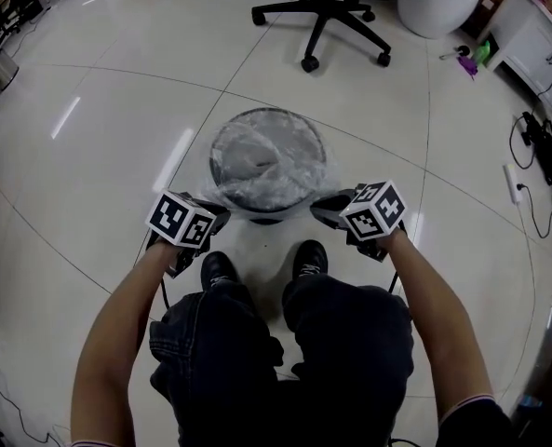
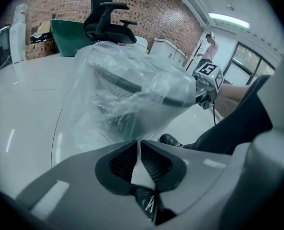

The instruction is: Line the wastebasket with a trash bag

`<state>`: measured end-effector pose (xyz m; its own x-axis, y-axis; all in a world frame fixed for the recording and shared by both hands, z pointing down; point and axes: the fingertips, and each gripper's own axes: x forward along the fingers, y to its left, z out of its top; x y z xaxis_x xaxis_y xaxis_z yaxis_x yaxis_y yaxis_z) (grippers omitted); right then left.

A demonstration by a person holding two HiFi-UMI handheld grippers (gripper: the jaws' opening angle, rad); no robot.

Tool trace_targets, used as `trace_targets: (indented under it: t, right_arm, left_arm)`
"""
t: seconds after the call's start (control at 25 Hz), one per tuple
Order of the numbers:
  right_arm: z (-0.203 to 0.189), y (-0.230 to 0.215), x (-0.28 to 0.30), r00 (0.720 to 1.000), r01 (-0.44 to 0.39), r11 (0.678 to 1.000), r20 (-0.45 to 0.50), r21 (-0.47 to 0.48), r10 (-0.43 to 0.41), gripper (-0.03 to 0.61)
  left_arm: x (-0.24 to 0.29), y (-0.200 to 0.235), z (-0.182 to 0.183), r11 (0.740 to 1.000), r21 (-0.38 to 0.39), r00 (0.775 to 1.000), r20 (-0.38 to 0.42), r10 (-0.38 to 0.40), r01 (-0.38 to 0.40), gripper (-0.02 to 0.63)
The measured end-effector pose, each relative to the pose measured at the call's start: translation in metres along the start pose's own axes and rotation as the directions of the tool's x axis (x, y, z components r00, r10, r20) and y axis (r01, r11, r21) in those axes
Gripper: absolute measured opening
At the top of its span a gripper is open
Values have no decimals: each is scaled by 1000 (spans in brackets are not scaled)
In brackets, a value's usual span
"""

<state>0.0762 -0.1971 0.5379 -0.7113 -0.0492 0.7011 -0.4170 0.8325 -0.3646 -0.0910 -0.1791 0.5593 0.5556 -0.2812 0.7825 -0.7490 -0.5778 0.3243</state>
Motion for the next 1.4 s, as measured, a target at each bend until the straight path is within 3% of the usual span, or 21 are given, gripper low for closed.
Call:
trace_targets:
  t: [0.44,0.64,0.84,1.4]
  right_arm:
    - [-4,-17,16,998,55,997,-35,55,-53,3]
    - [-4,-18,14,997,74,995,-2,63,-74,17]
    - [-9,-11,-6,997,71,994,39,82,-74,111]
    - [17,10,-75,968,193,980,155,48,-198,115]
  left_arm:
    - [22,11,-4,997,-55,998,-34,52,-54,26]
    - [21,8,-1,998,-44,999,-3,47,-47,37]
    - [2,2,-2,1000,-15,999,22,23,-23,142]
    - [-64,-6,-15,996,38,996,29,82,-83,144]
